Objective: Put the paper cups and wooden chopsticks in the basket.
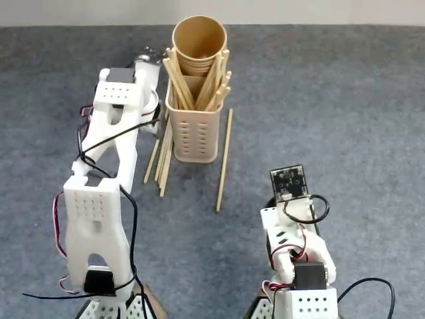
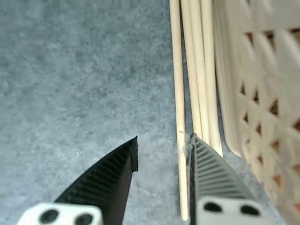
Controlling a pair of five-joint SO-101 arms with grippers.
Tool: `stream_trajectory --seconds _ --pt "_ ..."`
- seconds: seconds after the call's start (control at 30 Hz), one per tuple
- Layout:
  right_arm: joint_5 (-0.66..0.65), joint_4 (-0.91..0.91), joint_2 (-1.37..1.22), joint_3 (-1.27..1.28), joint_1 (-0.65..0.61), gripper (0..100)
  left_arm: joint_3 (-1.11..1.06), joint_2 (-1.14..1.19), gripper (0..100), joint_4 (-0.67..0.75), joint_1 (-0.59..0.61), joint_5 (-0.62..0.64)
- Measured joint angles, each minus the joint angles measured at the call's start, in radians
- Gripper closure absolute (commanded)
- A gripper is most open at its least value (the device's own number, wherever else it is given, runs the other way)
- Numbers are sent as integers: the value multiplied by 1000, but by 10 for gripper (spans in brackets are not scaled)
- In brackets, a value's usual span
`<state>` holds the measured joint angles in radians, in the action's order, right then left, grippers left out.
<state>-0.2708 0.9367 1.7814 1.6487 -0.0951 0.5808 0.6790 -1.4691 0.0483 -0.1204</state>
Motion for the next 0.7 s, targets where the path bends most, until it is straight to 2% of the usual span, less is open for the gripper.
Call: stream_trajectory --seconds 0.37,0.7 --pt "0 0 0 0 0 850 -64 0 804 0 -63 6" --pt "0 0 0 0 0 850 -176 0 804 149 -26 0"
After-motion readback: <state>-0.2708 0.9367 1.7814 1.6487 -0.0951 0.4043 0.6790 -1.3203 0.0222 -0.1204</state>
